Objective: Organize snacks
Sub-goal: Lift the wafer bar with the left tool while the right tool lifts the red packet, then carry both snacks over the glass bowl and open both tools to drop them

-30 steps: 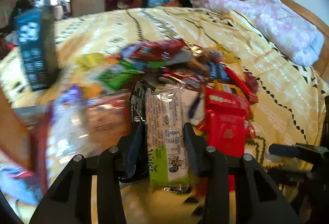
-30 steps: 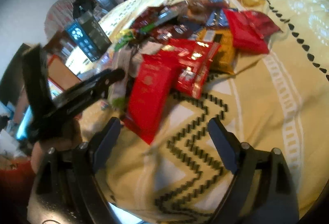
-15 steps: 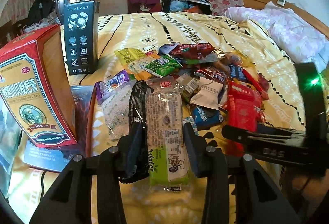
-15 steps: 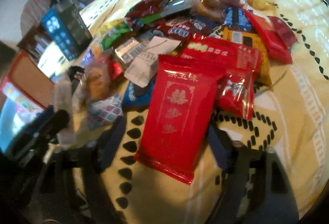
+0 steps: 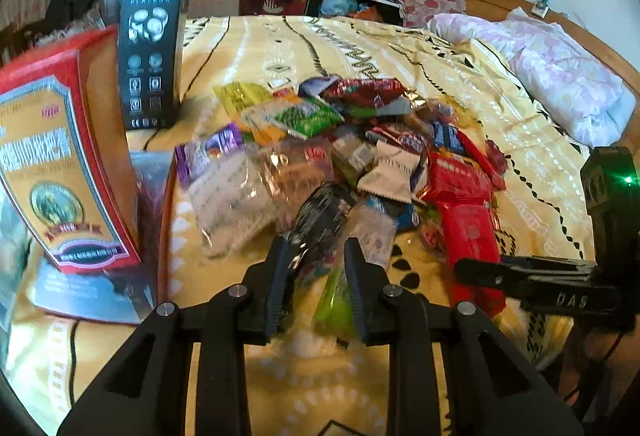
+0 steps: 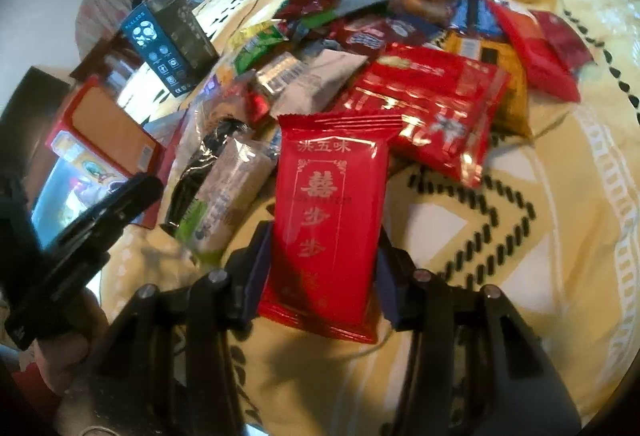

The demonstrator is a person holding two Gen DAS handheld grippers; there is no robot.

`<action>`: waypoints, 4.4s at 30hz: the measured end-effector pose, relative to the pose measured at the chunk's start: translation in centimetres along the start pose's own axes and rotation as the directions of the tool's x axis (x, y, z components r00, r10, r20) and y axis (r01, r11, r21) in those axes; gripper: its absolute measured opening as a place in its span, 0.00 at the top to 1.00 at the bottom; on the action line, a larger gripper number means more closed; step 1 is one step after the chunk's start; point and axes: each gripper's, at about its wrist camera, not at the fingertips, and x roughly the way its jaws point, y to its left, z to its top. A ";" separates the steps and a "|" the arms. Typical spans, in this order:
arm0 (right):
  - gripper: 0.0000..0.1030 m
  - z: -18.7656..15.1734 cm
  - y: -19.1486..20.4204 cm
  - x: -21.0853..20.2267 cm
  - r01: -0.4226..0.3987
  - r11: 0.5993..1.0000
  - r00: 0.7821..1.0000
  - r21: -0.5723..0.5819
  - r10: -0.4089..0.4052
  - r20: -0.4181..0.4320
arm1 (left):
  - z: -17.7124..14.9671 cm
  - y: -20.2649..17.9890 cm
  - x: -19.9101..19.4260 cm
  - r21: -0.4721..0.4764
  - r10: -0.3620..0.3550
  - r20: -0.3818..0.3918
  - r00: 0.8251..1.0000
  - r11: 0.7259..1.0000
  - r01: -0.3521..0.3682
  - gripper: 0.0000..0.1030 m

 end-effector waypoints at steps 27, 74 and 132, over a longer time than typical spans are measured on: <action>0.33 -1.3 -0.1 0.0 0.085 0.992 0.991 -0.092 -0.094 -0.096 | -2.3 -3.3 4.7 0.136 -0.065 -0.139 0.988 0.987 0.084 0.36; 0.49 10.0 26.6 -7.7 -0.064 0.809 0.957 -0.585 0.215 0.192 | 8.9 18.3 -21.2 -0.280 0.441 0.201 0.875 0.881 -0.380 0.64; 0.48 3.7 45.9 5.0 -0.373 0.602 0.926 -0.706 0.292 -0.240 | 1.2 30.3 -23.1 -0.526 0.546 0.023 0.837 0.719 -0.455 0.65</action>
